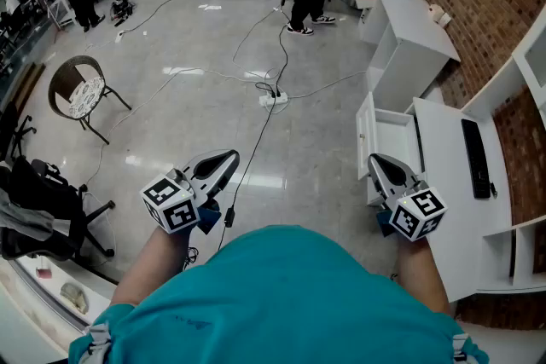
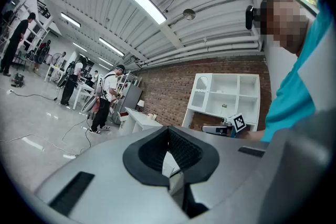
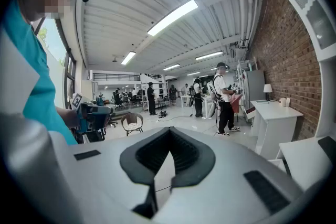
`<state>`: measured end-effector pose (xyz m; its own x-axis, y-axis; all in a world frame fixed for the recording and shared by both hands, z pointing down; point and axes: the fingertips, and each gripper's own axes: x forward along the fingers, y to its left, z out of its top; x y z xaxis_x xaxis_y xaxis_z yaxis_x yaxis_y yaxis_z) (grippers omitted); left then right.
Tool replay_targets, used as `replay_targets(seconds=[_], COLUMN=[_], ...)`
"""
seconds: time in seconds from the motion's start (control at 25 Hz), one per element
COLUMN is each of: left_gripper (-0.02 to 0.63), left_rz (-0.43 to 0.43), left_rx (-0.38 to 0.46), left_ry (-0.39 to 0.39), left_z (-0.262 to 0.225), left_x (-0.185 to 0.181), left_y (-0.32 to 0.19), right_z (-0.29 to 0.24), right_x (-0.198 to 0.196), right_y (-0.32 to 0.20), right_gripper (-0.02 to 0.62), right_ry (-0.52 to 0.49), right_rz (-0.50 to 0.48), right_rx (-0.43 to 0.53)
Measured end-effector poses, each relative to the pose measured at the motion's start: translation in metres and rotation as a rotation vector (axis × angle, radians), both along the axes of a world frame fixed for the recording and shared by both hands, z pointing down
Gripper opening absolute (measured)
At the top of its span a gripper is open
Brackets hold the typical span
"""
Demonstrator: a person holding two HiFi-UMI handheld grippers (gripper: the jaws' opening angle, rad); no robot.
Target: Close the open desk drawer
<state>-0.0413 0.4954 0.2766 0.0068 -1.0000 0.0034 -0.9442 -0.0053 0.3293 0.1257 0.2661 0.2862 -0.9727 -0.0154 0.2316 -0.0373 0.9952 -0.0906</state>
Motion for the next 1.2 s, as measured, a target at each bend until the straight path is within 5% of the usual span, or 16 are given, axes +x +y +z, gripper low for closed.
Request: replay_targets(seconds=[0.68,1.2], left_gripper=[0.012,0.012], left_rz=[-0.014,0.023], left_rx=[-0.013,-0.009], left_ry=[0.0,-0.014], left_z=[-0.004,-0.014], left_x=[0.0,0.036], left_y=[-0.026,-0.11], right_z=[0.0,-0.001], right_x=[-0.003,0.027], right_y=[-0.025,-0.085], right_gripper=[0.021,0.021], right_ry=[-0.009,-0.004], right_rz=[-0.006,-0.041], right_rx=[-0.018,-0.015])
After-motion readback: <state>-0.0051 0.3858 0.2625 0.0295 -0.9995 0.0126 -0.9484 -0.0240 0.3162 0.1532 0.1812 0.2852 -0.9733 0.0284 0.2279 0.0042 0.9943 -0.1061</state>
